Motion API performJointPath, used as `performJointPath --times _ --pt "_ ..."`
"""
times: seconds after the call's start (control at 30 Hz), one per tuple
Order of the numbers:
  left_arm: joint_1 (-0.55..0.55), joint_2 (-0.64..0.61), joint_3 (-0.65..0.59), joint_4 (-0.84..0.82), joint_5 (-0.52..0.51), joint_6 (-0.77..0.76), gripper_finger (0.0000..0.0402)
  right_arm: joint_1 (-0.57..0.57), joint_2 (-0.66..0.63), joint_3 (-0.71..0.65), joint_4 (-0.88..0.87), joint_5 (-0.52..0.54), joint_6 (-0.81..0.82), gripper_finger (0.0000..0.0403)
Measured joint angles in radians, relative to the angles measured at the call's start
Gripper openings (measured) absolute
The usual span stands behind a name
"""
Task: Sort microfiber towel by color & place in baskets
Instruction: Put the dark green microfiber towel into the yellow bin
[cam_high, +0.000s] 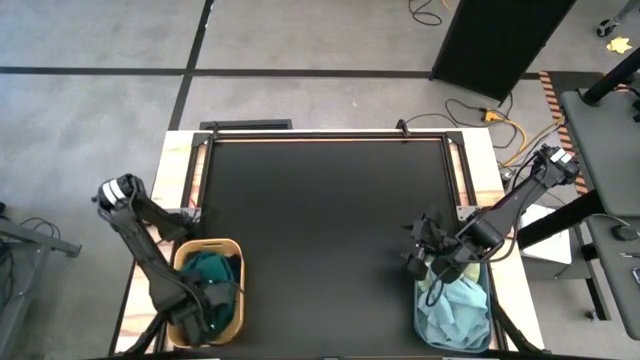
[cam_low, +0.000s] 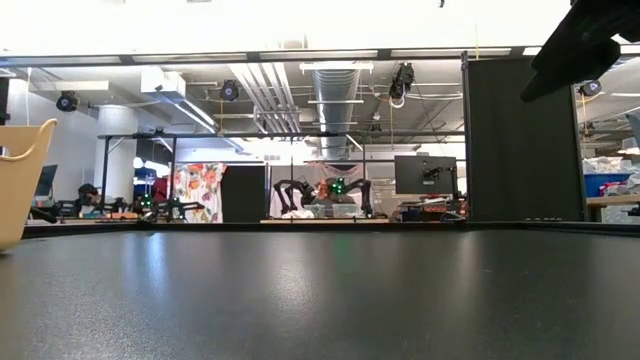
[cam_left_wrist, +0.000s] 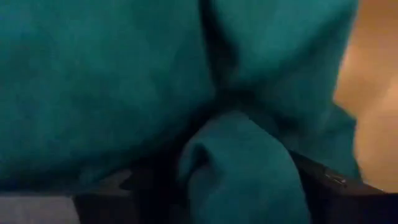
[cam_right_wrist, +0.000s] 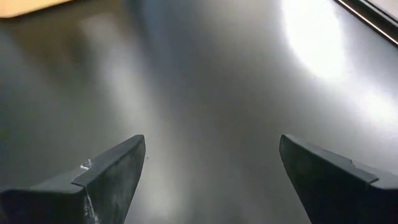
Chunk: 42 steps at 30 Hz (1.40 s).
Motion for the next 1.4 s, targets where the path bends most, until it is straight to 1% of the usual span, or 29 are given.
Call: performJointPath --times 0.1,0.17,0.23,0.33,0.4,0.43,0.6,0.63,0.7,0.73,0.77,0.8,0.9,0.97,1.0,1.1,1.2,1.3,1.4 --pt "0.0 -0.033 0.048 -0.062 0.063 -0.023 0.0231 0.0 0.0 0.016 -0.001 0.0 -0.012 0.0364" --pt "-0.001 -0.058 0.08 -0.097 0.055 -0.05 0.0231 0.0 0.0 0.028 0.001 0.003 -0.023 0.0364" --pt "-0.001 -0.083 0.11 -0.131 -0.013 -0.077 0.0231 0.0 0.0 0.035 0.005 0.004 -0.039 0.0364" --pt "0.0 -0.127 0.127 -0.139 -0.184 -0.131 0.0231 0.0 0.0 0.037 0.008 0.004 -0.05 0.0364" --pt "0.0 -0.155 0.127 -0.136 -0.261 -0.134 0.0231 0.0 0.0 0.037 0.011 0.004 -0.056 0.0364" --pt "0.0 -0.167 0.127 -0.136 -0.275 -0.135 0.0231 0.0 0.0 0.037 0.013 0.005 -0.064 0.0364" --pt "-0.001 -0.217 0.14 -0.136 -0.271 -0.124 0.0231 0.0 0.0 0.036 0.046 0.005 -0.113 0.0364" --pt "-0.001 -0.224 0.148 -0.134 -0.303 -0.116 0.0231 0.0 0.0 0.036 0.049 0.005 -0.123 0.0364" --pt "-0.007 -0.229 0.156 -0.132 -0.415 -0.101 0.0231 0.0 0.0 0.036 0.063 0.005 -0.135 0.0364" --pt "-0.011 -0.225 0.154 -0.132 -0.452 -0.096 0.0231 0.0 0.0 0.036 0.066 0.005 -0.139 0.0364" --pt "-0.014 -0.219 0.144 -0.129 -0.462 -0.096 0.0231 0.0 0.0 0.035 0.065 0.005 -0.14 0.0364" --pt "-0.015 -0.21 0.129 -0.13 -0.443 -0.1 0.0231 0.0 0.0 0.034 0.067 0.005 -0.14 0.0364" --pt "-0.018 -0.169 0.061 -0.129 -0.317 -0.128 0.0224 0.0 0.0 0.025 0.078 0.007 -0.14 0.0364" --pt "-0.023 -0.135 0.004 -0.111 -0.234 -0.143 0.0207 0.0 0.0 0.013 0.106 0.02 -0.144 0.0364" --pt "-0.024 -0.118 -0.026 -0.082 -0.213 -0.145 0.0197 0.0 0.0 0.004 0.117 0.028 -0.148 0.0364" --pt "-0.028 -0.075 -0.105 0.072 -0.204 -0.133 0.016 0.0 0.001 -0.01 0.142 0.031 -0.156 0.0364" --pt "-0.028 -0.048 -0.145 0.182 -0.204 -0.123 0.013 0.0 0.001 -0.01 0.145 0.033 -0.168 0.0364" --pt "-0.027 -0.058 -0.144 0.193 -0.161 -0.123 0.0116 -0.018 0.001 -0.01 0.184 0.041 -0.242 0.0364" --pt "-0.028 -0.115 -0.102 0.124 -0.136 -0.135 0.0115 -0.06 0.004 -0.011 0.271 0.039 -0.331 0.0364"
